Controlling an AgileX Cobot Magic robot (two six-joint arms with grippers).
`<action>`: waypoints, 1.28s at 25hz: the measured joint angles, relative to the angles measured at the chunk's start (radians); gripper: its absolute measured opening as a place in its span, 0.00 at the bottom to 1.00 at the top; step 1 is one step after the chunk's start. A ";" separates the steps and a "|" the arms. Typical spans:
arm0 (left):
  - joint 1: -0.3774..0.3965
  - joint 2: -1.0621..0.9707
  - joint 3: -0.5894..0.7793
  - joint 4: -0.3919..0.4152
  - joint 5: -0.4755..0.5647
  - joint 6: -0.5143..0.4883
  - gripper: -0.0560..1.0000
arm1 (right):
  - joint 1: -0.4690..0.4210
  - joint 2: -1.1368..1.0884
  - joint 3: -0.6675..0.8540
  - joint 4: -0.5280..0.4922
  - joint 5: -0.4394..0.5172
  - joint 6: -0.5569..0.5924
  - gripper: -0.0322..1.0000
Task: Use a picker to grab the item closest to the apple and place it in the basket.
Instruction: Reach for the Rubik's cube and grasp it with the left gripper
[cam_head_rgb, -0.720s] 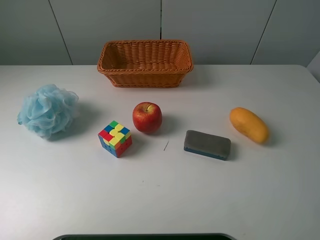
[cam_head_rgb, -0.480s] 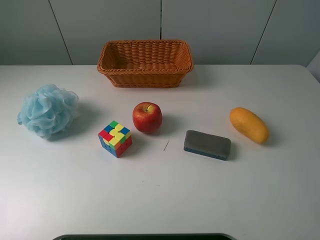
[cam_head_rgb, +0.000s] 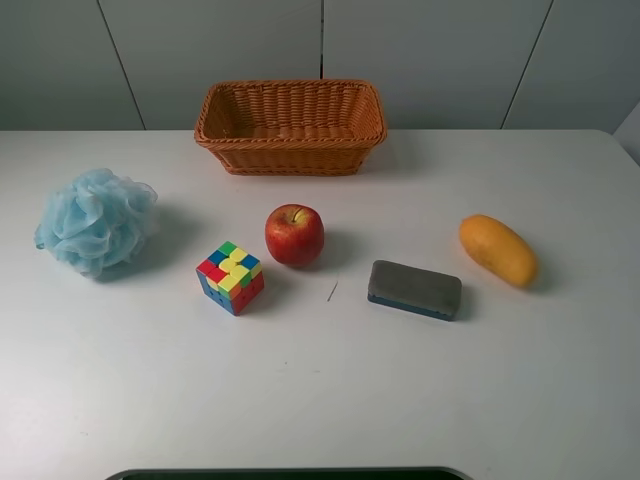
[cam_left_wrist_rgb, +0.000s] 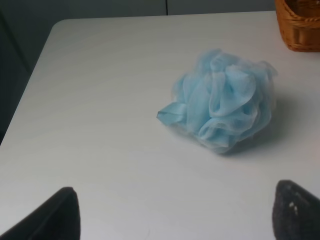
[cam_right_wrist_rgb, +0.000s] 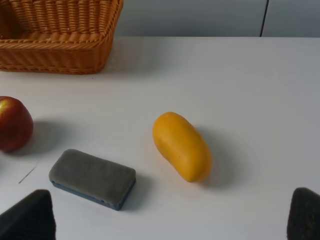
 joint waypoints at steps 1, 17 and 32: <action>0.000 0.000 0.000 0.000 0.000 0.000 0.75 | 0.000 0.000 0.000 0.000 0.000 0.000 0.71; -0.006 0.709 -0.376 -0.096 0.068 0.098 0.75 | 0.000 0.000 0.000 0.000 0.000 0.000 0.71; -0.439 1.449 -0.587 -0.086 -0.071 0.080 0.75 | 0.000 0.000 0.000 0.000 0.000 0.000 0.71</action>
